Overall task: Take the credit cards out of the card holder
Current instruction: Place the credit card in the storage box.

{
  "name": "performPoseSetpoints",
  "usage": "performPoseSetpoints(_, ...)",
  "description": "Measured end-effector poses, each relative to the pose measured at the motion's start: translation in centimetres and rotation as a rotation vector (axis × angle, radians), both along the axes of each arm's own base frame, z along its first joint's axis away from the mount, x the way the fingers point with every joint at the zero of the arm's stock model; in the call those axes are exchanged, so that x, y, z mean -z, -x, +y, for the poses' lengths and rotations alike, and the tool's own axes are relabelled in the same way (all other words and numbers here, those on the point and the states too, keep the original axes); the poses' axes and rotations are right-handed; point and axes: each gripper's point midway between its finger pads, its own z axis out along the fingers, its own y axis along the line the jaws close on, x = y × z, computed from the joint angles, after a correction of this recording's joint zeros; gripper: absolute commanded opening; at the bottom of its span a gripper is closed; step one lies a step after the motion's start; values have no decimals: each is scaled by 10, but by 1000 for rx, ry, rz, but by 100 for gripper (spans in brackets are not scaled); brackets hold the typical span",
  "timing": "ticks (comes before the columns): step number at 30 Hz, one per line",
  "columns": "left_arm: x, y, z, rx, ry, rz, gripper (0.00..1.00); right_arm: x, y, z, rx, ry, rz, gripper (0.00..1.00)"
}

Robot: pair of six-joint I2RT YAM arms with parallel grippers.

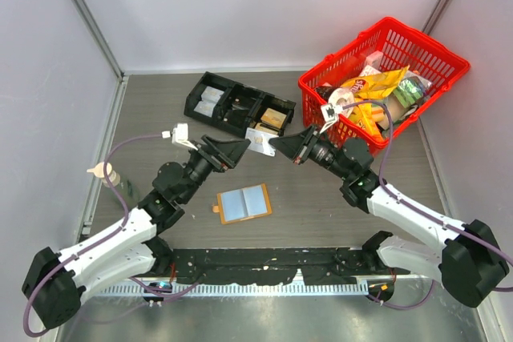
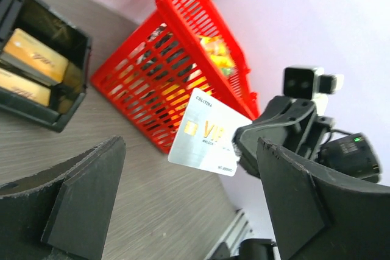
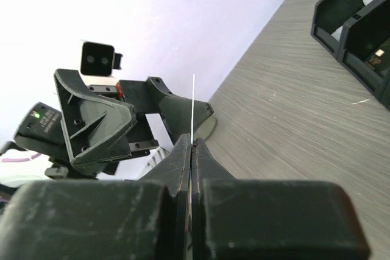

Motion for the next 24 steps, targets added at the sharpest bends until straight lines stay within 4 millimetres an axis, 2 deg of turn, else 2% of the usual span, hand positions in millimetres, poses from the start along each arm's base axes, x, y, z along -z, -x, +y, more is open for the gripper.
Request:
performPoseSetpoints(6, -17, 1, -3, 15, 133, -1, 85, -10, 1, -3, 13, -112, 29, 1)
performPoseSetpoints(11, -15, -2, -8, 32, 180, 22, 71, -23, 3, -5, 10, -176, 25, 1)
performPoseSetpoints(16, -10, -2, -17, 67, 187, 36, 50, -27, 4, -6, 3, -216, 27, 1)
performPoseSetpoints(19, -13, 0, -20, 85, 197, 29, 35, -24, 5, -5, -3, -231, 39, 1)
performPoseSetpoints(22, -19, 1, -20, 93, 211, 11, 32, -19, 5, -5, -5, -235, 56, 1)
performPoseSetpoints(24, -22, 2, -20, 95, 217, 0, 23, -17, 5, -5, -6, -236, 64, 1)
